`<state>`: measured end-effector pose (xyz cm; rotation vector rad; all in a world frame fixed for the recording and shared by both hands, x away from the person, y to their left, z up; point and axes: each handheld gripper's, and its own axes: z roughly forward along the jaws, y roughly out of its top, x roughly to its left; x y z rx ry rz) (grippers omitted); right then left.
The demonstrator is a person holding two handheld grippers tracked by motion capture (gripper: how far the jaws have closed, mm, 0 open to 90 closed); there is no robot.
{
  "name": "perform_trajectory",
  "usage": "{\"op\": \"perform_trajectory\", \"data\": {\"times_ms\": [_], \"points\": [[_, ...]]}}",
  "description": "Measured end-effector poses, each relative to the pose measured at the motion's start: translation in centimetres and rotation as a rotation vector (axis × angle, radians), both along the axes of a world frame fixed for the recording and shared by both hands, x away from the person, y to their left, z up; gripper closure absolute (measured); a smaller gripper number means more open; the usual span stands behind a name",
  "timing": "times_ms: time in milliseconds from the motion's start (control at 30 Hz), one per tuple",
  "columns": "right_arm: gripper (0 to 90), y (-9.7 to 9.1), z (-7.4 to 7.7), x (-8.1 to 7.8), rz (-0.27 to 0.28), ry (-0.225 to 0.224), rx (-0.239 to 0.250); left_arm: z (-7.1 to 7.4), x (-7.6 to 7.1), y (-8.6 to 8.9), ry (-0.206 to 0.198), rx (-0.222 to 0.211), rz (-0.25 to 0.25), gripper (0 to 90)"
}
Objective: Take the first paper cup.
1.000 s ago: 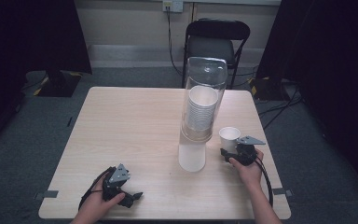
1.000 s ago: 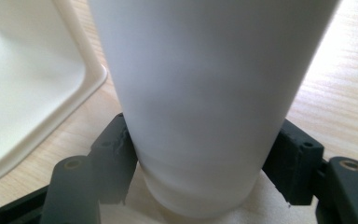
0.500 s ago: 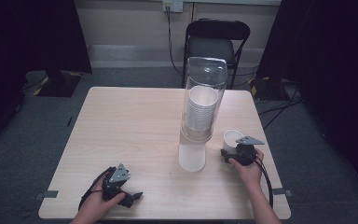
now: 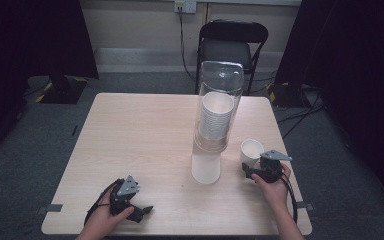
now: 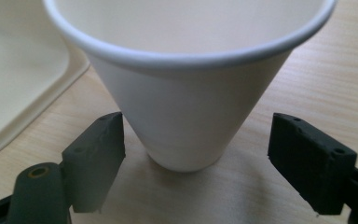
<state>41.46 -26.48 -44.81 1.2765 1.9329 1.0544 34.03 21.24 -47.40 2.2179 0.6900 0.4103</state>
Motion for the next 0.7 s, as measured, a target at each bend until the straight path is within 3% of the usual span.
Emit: {"op": "perform_trajectory", "data": {"times_ms": [100,233,333,467,700], "points": [[15.3,-0.1,0.1,-0.4,0.01,0.001,-0.001,0.0,0.0,0.0,-0.003,-0.004,0.002,0.0],[14.7,-0.1,0.1,-1.1,0.021,-0.011,0.038,-0.1,0.0,0.0,-0.005,-0.017,-0.001,0.0],[14.1,-0.3,-0.1,-1.6,0.037,-0.007,0.027,-0.1,0.0,0.0,-0.005,-0.017,-0.001,0.0],[14.4,-0.2,-0.1,-2.4,0.024,0.0,-0.038,-0.1,0.0,0.0,-0.005,-0.018,0.0,0.0],[14.4,-0.2,-0.3,-4.0,0.084,0.008,-0.014,-0.1,0.0,0.0,-0.005,-0.018,-0.001,0.0]]}}
